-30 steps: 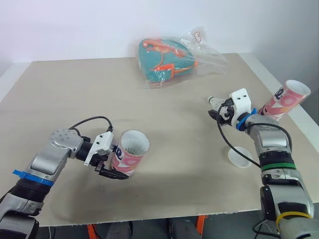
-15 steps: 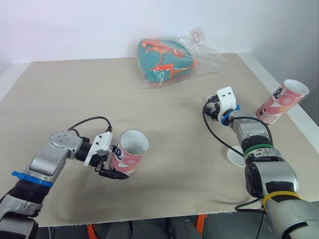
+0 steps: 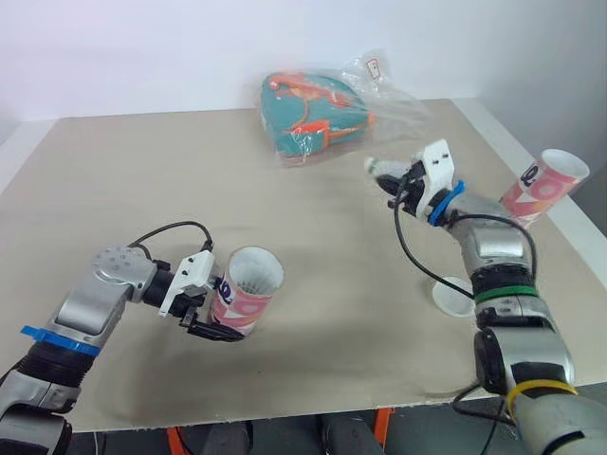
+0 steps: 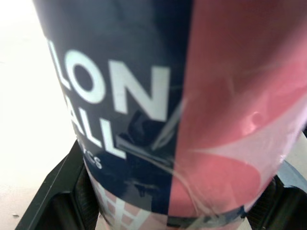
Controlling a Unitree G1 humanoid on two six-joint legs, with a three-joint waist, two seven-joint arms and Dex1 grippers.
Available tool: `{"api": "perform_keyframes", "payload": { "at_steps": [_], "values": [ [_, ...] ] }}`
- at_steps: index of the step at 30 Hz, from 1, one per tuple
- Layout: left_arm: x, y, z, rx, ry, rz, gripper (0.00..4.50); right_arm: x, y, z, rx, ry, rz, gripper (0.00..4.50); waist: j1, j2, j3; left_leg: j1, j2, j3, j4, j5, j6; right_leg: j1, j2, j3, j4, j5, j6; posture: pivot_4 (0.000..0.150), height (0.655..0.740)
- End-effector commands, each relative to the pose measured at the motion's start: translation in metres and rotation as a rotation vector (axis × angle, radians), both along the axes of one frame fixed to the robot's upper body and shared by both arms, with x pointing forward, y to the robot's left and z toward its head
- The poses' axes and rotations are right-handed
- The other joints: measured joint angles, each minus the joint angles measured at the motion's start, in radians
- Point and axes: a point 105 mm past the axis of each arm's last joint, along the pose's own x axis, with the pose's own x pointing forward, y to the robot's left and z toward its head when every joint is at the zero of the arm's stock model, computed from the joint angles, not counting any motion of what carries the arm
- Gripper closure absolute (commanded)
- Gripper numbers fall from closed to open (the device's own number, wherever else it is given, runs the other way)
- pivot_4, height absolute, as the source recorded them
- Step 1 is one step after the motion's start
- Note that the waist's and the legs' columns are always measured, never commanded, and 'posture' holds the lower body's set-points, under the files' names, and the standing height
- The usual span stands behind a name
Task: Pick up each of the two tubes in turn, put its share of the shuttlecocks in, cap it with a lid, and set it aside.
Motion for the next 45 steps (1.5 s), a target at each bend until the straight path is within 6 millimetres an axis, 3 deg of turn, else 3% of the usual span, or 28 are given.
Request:
{"api": "perform_keyframes", "payload": {
  "at_steps": [1, 6, 9, 13, 16, 22, 25, 31, 32, 36, 42, 45],
  "values": [
    [0.001, 0.003, -0.003, 0.024, 0.000, 0.009, 1.06, -0.104, 0.061, 0.034, -0.179, -0.138, 0.605, 4.41, 0.009, 0.001, 0.000, 0.000, 0.000, -0.001, -0.001, 0.000, 0.000, 0.000, 0.000, -0.001, 0.000, -0.001, 0.000, 0.150, 0.7400],
    [0.002, 0.002, -0.003, 0.025, 0.003, 0.001, 1.06, -0.146, 0.086, 0.058, -0.233, -0.188, 0.845, 4.41, 0.011, 0.000, 0.000, 0.001, 0.001, 0.000, 0.002, -0.001, 0.001, 0.001, 0.001, -0.001, 0.000, -0.002, 0.004, 0.150, 0.7400],
    [0.003, 0.002, -0.004, 0.026, 0.003, -0.001, 1.06, -0.154, 0.097, 0.060, -0.312, -0.218, 0.930, 4.41, 0.011, 0.000, 0.000, 0.001, 0.001, 0.000, 0.004, 0.002, -0.001, 0.001, 0.001, -0.001, 0.000, -0.001, 0.002, 0.150, 0.7400],
    [0.001, 0.002, -0.005, 0.024, 0.003, 0.000, 1.06, -0.155, 0.110, 0.050, -0.445, -0.224, 1.010, 4.41, 0.012, -0.001, 0.000, 0.001, 0.002, 0.001, 0.004, 0.002, -0.001, 0.000, 0.001, -0.001, 0.000, 0.000, 0.003, 0.150, 0.7400],
    [0.001, 0.003, -0.005, 0.023, 0.004, 0.004, 1.06, -0.141, 0.120, 0.033, -0.562, -0.231, 0.987, 4.41, 0.012, -0.001, 0.000, 0.001, 0.002, 0.001, 0.003, 0.002, -0.001, -0.001, 0.001, -0.001, 0.000, -0.001, 0.004, 0.150, 0.7400],
    [0.002, 0.003, -0.005, 0.023, 0.007, 0.009, 1.06, -0.135, 0.131, 0.028, -0.623, -0.232, 1.029, 4.41, 0.013, -0.001, 0.000, 0.000, 0.002, 0.001, 0.001, 0.002, -0.001, -0.001, 0.001, -0.001, 0.000, -0.001, 0.003, 0.150, 0.7400],
    [0.002, 0.003, -0.005, 0.025, 0.005, 0.009, 1.06, -0.139, 0.133, 0.031, -0.609, -0.178, 1.084, 3.44, 0.013, -0.001, 0.000, 0.000, 0.002, 0.000, 0.001, 0.002, -0.001, -0.001, 0.001, -0.001, 0.000, -0.001, 0.003, 0.150, 0.7400],
    [0.002, 0.002, -0.003, 0.018, 0.004, 0.006, 1.06, -0.149, 0.131, 0.051, -0.509, -0.164, 1.154, 0.35, 0.013, -0.001, 0.000, 0.000, 0.002, 0.000, 0.002, 0.002, -0.001, -0.001, 0.001, -0.001, 0.000, -0.001, 0.003, 0.150, 0.7400],
    [0.002, 0.002, -0.003, 0.019, 0.003, 0.005, 1.06, -0.150, 0.130, 0.053, -0.494, -0.164, 1.159, 0.05, 0.013, -0.001, 0.000, 0.000, 0.002, 0.000, 0.002, 0.002, -0.001, -0.001, 0.001, -0.001, 0.000, -0.001, 0.003, 0.150, 0.7400],
    [0.003, 0.000, -0.002, 0.013, 0.002, -0.002, 1.06, -0.150, 0.123, 0.063, -0.437, -0.141, 1.137, 0.05, 0.013, -0.001, 0.000, 0.000, 0.002, 0.000, 0.001, 0.002, -0.001, -0.001, 0.001, -0.001, 0.000, -0.001, 0.003, 0.150, 0.7400],
    [0.004, -0.004, 0.004, 0.046, -0.013, -0.051, 1.06, -0.124, 0.119, 0.066, -0.310, -0.063, 0.936, 0.05, 0.014, -0.001, 0.000, 0.000, 0.002, 0.000, 0.002, 0.002, -0.001, -0.001, 0.001, -0.001, 0.000, -0.001, 0.003, 0.150, 0.7400],
    [0.010, -0.004, 0.011, 0.053, -0.022, -0.058, 1.06, -0.134, 0.116, 0.044, -0.398, -0.027, 0.972, 0.95, 0.016, -0.001, 0.000, 0.000, 0.002, 0.000, 0.002, 0.002, -0.001, -0.001, 0.001, -0.001, 0.000, -0.001, 0.003, 0.150, 0.7400]
  ]
}}
